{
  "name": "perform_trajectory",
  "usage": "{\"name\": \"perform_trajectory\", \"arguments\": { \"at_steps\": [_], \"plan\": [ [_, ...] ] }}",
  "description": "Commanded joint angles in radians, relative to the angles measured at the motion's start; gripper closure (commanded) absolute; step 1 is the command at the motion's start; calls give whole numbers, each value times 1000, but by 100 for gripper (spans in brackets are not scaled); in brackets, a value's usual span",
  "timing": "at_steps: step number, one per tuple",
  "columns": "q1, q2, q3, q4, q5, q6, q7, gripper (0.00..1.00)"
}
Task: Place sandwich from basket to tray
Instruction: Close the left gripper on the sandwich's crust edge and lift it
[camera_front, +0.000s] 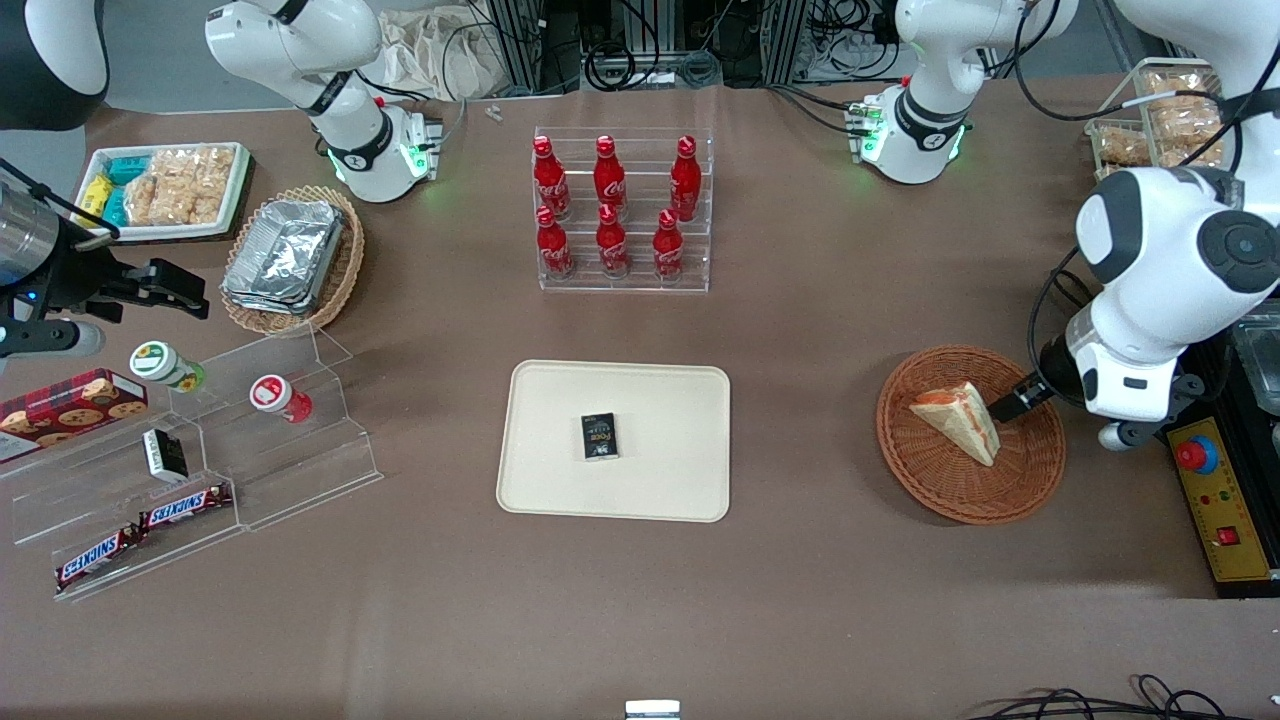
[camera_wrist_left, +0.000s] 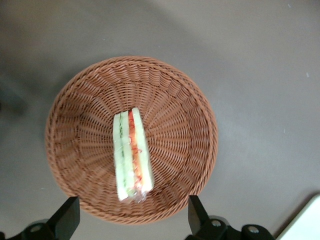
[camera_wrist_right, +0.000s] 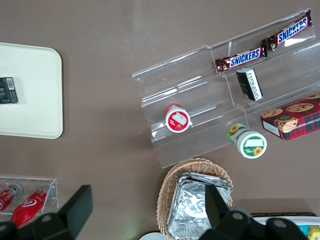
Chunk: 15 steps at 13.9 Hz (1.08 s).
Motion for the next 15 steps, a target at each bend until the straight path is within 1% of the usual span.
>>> {"name": "perform_trajectory", "arguments": {
  "at_steps": [1, 3, 7, 8, 15],
  "plan": [
    [5, 41, -3, -17, 7, 58, -125, 2],
    [7, 66, -2, -40, 7, 64, -139, 2],
    [8, 69, -2, -162, 9, 206, -176, 2],
    [10, 72, -2, -178, 9, 220, -176, 5],
    [11, 115, 0, -201, 10, 274, -177, 6]
  ]
}}
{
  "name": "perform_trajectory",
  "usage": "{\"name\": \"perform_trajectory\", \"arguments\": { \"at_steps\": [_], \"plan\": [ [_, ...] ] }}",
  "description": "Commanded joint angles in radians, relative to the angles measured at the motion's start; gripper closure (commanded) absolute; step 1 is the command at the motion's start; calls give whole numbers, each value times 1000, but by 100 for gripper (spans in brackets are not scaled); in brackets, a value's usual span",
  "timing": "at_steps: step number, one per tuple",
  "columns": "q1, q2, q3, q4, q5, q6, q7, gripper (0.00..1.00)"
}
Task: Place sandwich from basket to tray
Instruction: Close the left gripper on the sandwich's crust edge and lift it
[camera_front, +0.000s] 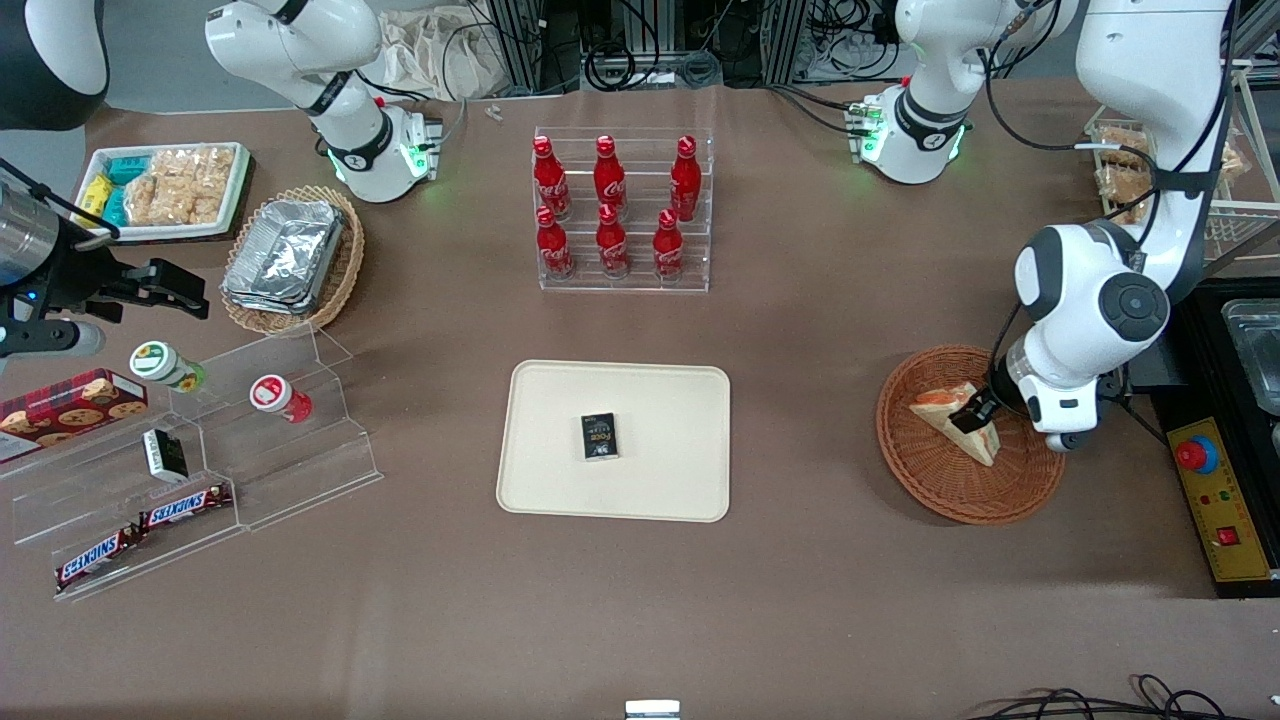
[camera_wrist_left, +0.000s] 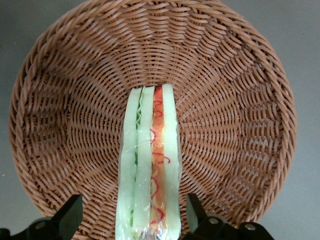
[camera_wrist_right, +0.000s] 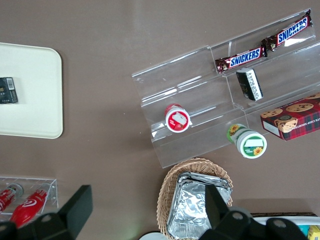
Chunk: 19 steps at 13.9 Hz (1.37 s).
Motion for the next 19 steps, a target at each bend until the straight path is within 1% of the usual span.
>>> {"name": "perform_trajectory", "arguments": {
  "at_steps": [1, 3, 4, 5, 7, 9, 10, 11, 13, 17, 19],
  "plan": [
    [7, 6, -3, -24, 10, 56, -32, 7],
    [5, 18, -5, -22, 9, 63, -53, 18],
    [5, 20, -5, -21, 9, 63, -61, 27],
    [2, 20, -5, -21, 10, 63, -73, 41],
    [-2, 17, -5, -18, 10, 53, -88, 65],
    [-7, 3, -8, -5, 10, 2, -87, 82],
    [-8, -12, -9, 13, 15, -44, -87, 84],
    [-10, -26, -12, 34, 19, -91, -87, 89],
    [-10, -57, -37, 117, 22, -224, -84, 95],
    [-10, -80, -54, 367, 22, -562, -61, 96],
    [-7, -83, -63, 464, 21, -694, 26, 96]
  ]
}}
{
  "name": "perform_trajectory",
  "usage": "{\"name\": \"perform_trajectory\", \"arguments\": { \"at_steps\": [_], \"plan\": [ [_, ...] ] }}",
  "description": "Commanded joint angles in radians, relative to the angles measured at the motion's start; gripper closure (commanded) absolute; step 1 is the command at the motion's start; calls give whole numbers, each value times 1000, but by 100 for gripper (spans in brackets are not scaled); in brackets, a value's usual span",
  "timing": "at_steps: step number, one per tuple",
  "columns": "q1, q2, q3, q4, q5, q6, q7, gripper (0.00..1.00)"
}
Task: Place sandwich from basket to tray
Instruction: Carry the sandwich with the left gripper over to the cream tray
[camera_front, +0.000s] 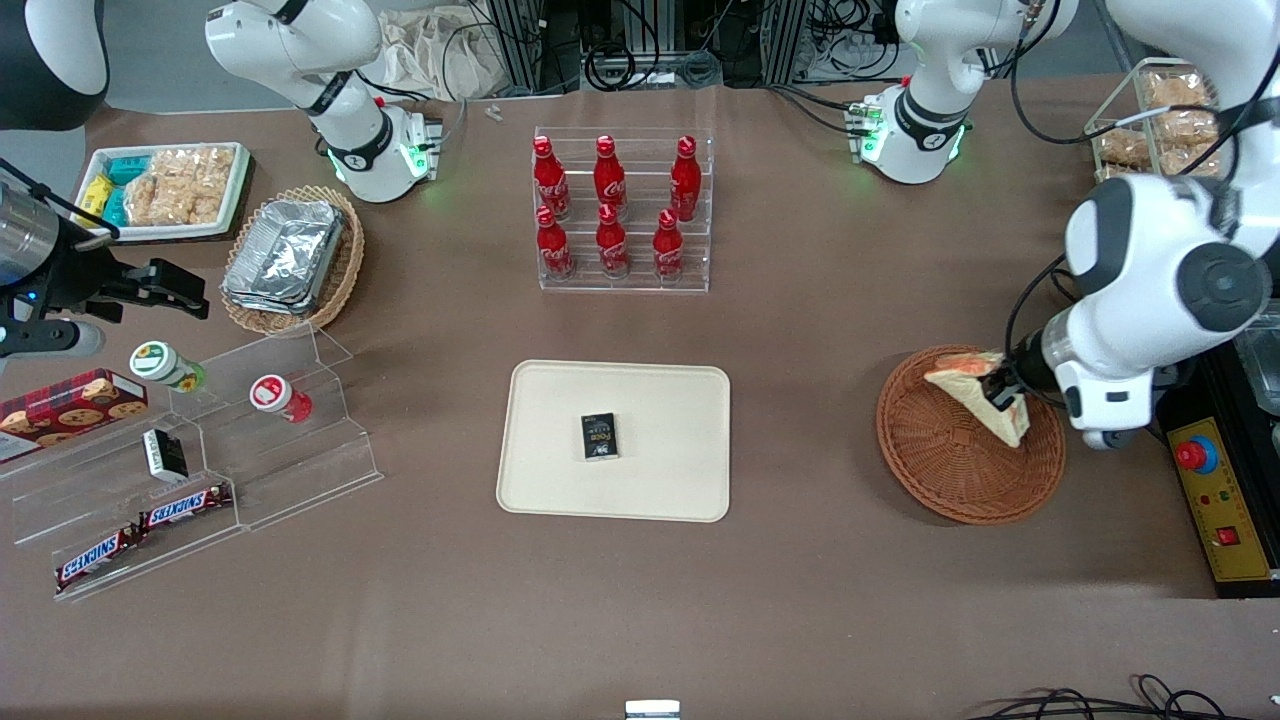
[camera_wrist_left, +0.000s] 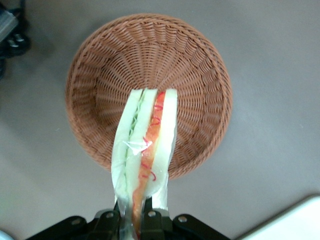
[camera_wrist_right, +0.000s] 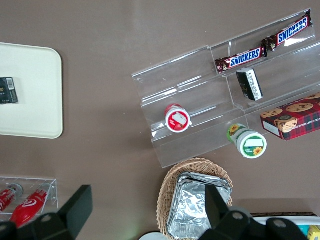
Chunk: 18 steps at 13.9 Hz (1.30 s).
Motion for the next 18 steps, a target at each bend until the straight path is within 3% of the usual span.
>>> {"name": "perform_trajectory", "arguments": {
  "at_steps": [1, 5, 9, 13, 18],
  "plan": [
    [2, 10, -9, 134, 2, -167, 118, 96],
    [-1, 10, -18, 246, 0, -329, 331, 96],
    [-1, -7, -160, 251, -1, -340, 542, 96],
    [-24, 32, -331, 240, 17, -218, 524, 96],
    [-176, 187, -331, 231, 24, 4, 427, 96]
  ]
}}
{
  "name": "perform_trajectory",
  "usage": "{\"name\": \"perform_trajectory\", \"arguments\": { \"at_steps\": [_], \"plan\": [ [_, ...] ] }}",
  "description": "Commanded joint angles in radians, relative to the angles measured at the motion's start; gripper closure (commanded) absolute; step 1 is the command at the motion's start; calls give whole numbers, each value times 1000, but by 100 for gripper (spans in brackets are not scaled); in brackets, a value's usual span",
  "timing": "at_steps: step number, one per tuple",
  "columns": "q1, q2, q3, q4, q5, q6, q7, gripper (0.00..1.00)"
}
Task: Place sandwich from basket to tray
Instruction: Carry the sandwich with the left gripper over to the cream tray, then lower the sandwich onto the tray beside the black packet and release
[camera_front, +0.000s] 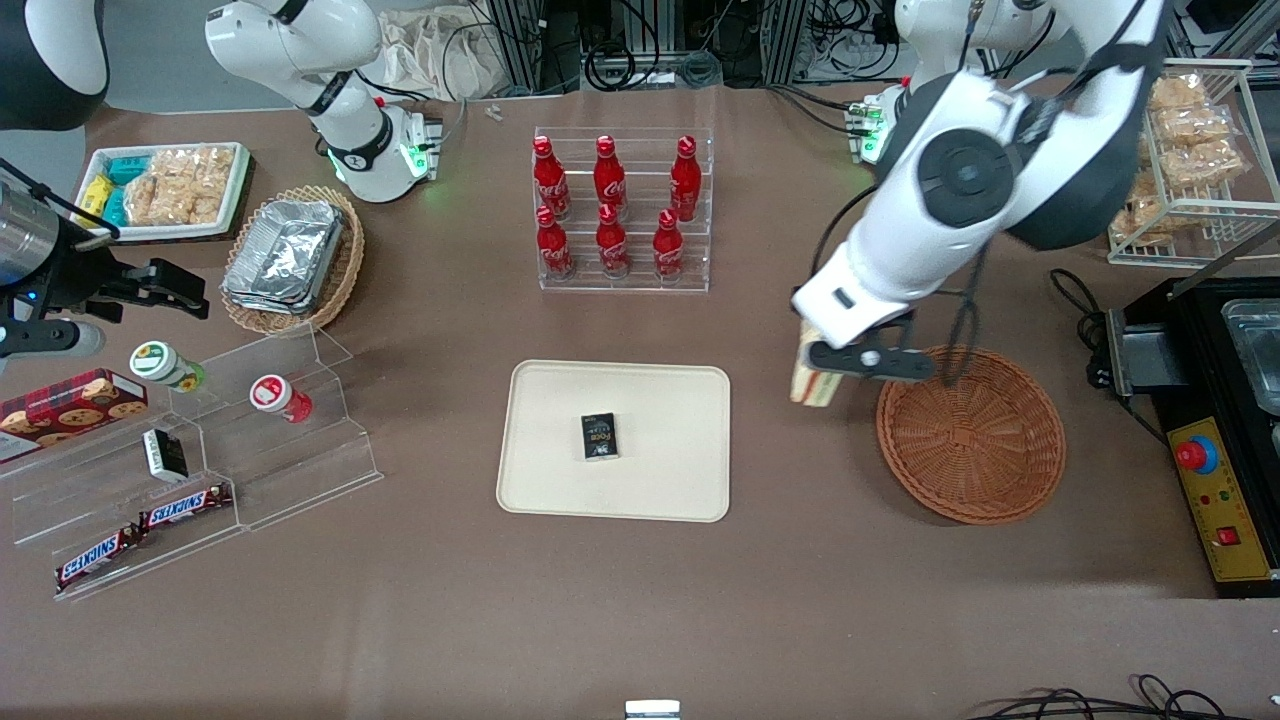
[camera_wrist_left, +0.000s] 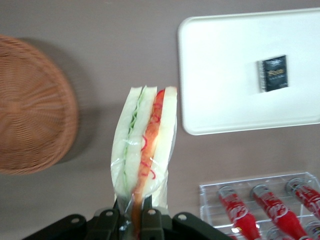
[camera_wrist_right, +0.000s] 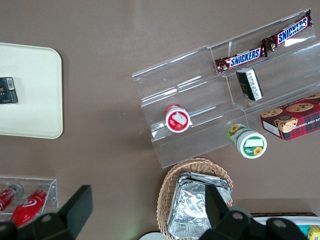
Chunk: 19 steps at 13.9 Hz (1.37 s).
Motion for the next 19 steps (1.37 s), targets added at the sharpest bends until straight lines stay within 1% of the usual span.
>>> {"name": "perform_trajectory", "arguments": {
  "at_steps": [1, 3, 4, 7, 10, 11, 13, 16, 17, 18, 19],
  "plan": [
    [-56, 109, 2, 19, 35, 114, -72, 96],
    [-99, 181, 2, 19, 120, 194, -157, 96],
    [-105, 215, 2, 19, 142, 229, -186, 96],
    [-133, 296, 5, 24, 177, 304, -232, 96],
    [-156, 350, 15, 30, 222, 378, -286, 95],
    [-160, 364, 17, 30, 231, 389, -289, 94],
    [-163, 390, 17, 30, 248, 407, -298, 89],
    [-165, 411, 17, 28, 260, 426, -300, 86],
    [-165, 416, 17, 28, 272, 426, -301, 82],
    [-165, 416, 17, 28, 274, 427, -301, 73],
    [-163, 415, 17, 27, 274, 426, -303, 42]
  ]
}}
